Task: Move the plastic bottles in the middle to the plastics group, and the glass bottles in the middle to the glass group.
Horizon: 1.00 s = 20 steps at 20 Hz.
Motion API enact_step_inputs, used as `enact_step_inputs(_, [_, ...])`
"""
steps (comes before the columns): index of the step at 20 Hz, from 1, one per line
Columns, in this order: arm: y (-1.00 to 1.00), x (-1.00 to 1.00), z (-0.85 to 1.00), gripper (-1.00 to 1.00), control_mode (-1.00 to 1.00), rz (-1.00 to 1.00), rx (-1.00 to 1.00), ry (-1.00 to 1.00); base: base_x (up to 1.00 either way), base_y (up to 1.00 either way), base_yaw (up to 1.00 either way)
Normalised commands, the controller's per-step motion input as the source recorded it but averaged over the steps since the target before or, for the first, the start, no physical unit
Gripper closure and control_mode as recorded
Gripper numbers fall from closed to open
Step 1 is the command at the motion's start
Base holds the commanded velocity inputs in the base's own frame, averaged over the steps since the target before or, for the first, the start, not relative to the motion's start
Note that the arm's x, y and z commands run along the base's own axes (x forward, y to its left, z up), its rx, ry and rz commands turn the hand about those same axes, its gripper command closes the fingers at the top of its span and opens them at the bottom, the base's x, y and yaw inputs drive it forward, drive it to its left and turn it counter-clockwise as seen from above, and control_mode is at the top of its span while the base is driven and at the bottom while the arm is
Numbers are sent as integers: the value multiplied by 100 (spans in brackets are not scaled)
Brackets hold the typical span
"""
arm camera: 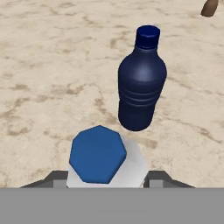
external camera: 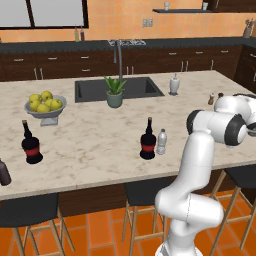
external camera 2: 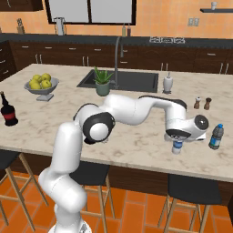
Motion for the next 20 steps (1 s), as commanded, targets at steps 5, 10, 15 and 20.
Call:
enact_step_inputs(5, [0,0,9,-100,-100,0,-3,0,0,0,0])
enact_step_inputs(10, [1,0,8,-100,-100,0,-1,0,0,0,0])
enact_step_inputs(15, [23,-16,60,-100,-100,0,-8,-1,0,0,0])
enact_step_inputs(20, [50,-20,69,-100,-100,0,-12,0,0,0,0])
